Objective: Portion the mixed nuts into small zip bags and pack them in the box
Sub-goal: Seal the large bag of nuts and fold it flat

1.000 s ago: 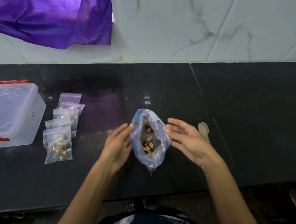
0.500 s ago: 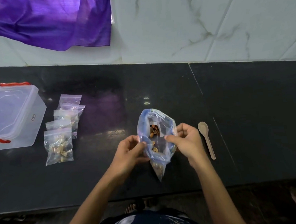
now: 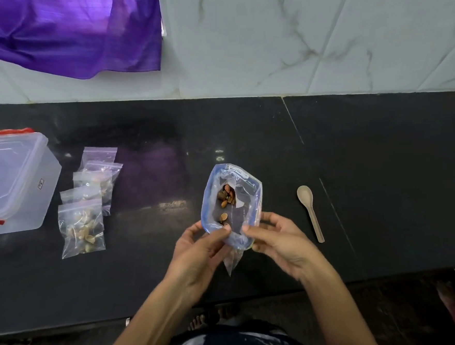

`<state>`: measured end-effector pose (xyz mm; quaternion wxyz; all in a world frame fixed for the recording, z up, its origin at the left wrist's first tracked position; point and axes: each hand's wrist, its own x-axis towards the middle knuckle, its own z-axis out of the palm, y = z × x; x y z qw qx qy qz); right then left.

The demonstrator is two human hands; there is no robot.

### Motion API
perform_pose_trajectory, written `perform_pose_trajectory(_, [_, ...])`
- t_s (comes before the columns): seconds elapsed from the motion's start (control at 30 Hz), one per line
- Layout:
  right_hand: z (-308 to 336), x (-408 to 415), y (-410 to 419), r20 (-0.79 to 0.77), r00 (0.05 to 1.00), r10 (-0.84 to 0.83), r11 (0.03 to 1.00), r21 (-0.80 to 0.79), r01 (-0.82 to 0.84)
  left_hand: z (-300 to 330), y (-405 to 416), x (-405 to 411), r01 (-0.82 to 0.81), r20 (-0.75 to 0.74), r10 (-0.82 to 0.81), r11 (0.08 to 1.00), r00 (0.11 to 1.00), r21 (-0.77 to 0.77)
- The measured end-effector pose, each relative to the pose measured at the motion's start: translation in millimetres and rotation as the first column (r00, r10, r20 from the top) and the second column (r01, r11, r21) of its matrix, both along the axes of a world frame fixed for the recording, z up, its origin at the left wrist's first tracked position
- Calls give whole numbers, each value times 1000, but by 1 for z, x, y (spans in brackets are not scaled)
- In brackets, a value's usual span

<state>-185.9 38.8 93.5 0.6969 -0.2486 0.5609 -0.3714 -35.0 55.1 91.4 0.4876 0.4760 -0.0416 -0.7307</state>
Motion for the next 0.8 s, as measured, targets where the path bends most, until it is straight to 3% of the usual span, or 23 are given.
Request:
perform_pose_trajectory(0.07, [-4,6,0,-111,993,-32,999,-43,27,-2,2,-5,-34,154,36,999,987,-15])
perform_pose_trajectory(0.1, [-5,9,0,-215,975,-48,995,-97,28,-2,2,-7,-17,344,41,997,938,-73])
perform_pose_trajectory(0.17, [-4,18,2,-510,856,-83,965,-256,-59,-4,5,-11,156,772,89,959,629,-237])
perform_pose_trajectory(0.2, [-1,24,6,-633,767,-105,935,-326,-141,-3,8,-15,262,869,130,923,478,-282])
perform_pose_trajectory(0.27, [7,34,13,-776,615,-141,871,-392,-296,3,10,-19,393,929,130,879,347,-270])
perform_pose_trajectory(0.33, [14,33,16,-801,579,-150,831,-419,-365,5,7,-16,390,924,110,884,366,-259])
perform_pose_trajectory(0.43, [24,19,14,-698,708,-110,875,-406,-264,14,4,-7,302,857,48,924,513,-232])
perform_pose_trajectory(0.5, [20,10,9,-662,747,-62,935,-301,-189,14,2,-3,251,777,-20,951,629,-179])
perform_pose_trajectory(0.57, [13,6,4,-691,720,68,965,-139,-224,10,-2,0,251,735,-81,960,673,-124])
perform_pose_trajectory(0.63, [5,8,2,-648,750,136,971,-63,-230,8,-3,-2,243,697,-108,965,709,-98])
perform_pose_trajectory(0.7, [2,16,4,-703,709,51,957,-168,-235,8,-1,-6,274,808,-66,954,585,-120])
perform_pose_trajectory(0.8, [9,29,12,-844,532,-69,840,-337,-425,21,4,-14,445,965,22,885,261,-140])
